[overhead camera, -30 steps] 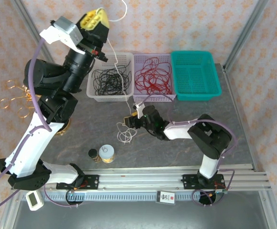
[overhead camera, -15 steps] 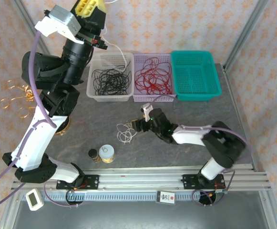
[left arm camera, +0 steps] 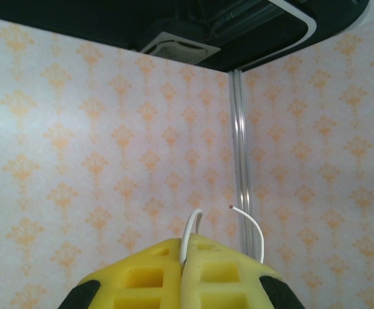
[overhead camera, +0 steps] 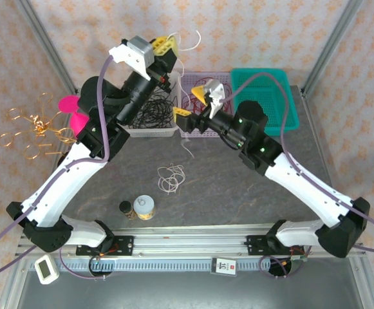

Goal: Untangle the cables

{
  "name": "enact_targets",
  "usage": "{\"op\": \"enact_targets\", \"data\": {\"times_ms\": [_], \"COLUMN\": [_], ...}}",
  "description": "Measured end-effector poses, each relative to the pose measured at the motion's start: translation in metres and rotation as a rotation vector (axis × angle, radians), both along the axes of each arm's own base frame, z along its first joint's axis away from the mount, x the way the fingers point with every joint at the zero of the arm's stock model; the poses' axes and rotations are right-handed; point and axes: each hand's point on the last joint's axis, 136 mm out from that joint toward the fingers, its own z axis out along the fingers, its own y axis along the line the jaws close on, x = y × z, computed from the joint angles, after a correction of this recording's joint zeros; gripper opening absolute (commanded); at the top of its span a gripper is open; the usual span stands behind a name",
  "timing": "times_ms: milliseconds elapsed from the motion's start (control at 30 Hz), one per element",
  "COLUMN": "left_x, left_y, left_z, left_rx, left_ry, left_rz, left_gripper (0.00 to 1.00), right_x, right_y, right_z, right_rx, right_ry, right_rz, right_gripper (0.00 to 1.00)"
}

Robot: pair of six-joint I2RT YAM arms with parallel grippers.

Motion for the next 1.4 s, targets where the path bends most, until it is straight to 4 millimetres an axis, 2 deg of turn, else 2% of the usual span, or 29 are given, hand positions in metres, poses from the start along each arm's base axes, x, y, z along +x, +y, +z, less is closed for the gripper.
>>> {"op": "enact_targets", "data": {"times_ms": [100, 233, 333, 400, 433, 567, 600, 633, 700, 767, 867, 933, 967, 1067, 1133, 1200, 1300, 1400], "left_x": [-0.001, -0.005, -0.009, -0.01, -0.01, -0.008, -0.007, -0.006, -0.003, 0.0, -0.001, -0.004, -0.007, -0.018, -0.026, -0.032, -0.036, -0.035], "left_y": [-0.001, 0.001, 0.004, 0.005, 0.005, 0.005, 0.005, 0.005, 0.004, 0.003, 0.004, 0.007, 0.009, 0.017, 0.022, 0.027, 0.03, 0.032], "left_z": [-0.009, -0.011, -0.008, -0.006, -0.006, -0.008, -0.009, -0.011, -0.02, -0.037, -0.075, -0.101, -0.116, -0.156, -0.181, -0.206, -0.248, -0.298], "left_rx": [-0.007, -0.026, -0.037, -0.04, -0.042, -0.05, -0.053, -0.057, -0.056, -0.053, -0.039, -0.034, -0.034, -0.028, -0.025, -0.021, -0.007, 0.014], "left_ry": [0.027, 0.039, 0.035, 0.031, 0.029, 0.038, 0.041, 0.047, 0.064, 0.097, 0.166, 0.217, 0.245, 0.326, 0.379, 0.438, 0.543, 0.677], "left_rz": [-0.023, -0.036, -0.039, -0.039, -0.039, -0.037, -0.035, -0.035, -0.035, -0.036, -0.045, -0.05, -0.055, -0.068, -0.076, -0.079, -0.078, -0.054], "left_gripper": [0.0, 0.0, 0.0, 0.0, 0.02, 0.47, 0.57, 0.64, 0.72, 0.75, 0.76, 0.73, 0.72, 0.67, 0.66, 0.63, 0.62, 0.62], "right_x": [0.026, 0.062, 0.081, 0.088, 0.089, 0.095, 0.098, 0.101, 0.116, 0.141, 0.188, 0.219, 0.235, 0.274, 0.295, 0.315, 0.329, 0.336], "right_y": [0.015, 0.022, 0.016, 0.012, 0.01, 0.005, 0.001, -0.004, -0.023, -0.05, -0.103, -0.143, -0.166, -0.228, -0.262, -0.292, -0.32, -0.325], "right_z": [-0.007, -0.037, -0.057, -0.064, -0.065, -0.063, -0.062, -0.061, -0.055, -0.041, -0.017, -0.012, -0.017, -0.05, -0.083, -0.128, -0.191, -0.244], "right_rx": [-0.038, -0.093, -0.122, -0.133, -0.132, -0.121, -0.121, -0.12, -0.12, -0.113, -0.101, -0.102, -0.11, -0.144, -0.164, -0.179, -0.212, -0.245], "right_ry": [0.012, 0.078, 0.124, 0.146, 0.154, 0.168, 0.174, 0.18, 0.201, 0.215, 0.226, 0.244, 0.265, 0.35, 0.426, 0.523, 0.649, 0.752], "right_rz": [0.016, -0.022, -0.061, -0.08, -0.086, -0.122, -0.139, -0.158, -0.215, -0.3, -0.468, -0.587, -0.652, -0.818, -0.887, -0.938, -0.982, -0.99], "right_gripper": [0.73, 0.55, 0.28, 0.0, 0.0, 0.0, 0.0, 0.0, 0.0, 0.0, 0.0, 0.0, 0.0, 0.0, 0.0, 0.0, 0.0, 0.0]}}
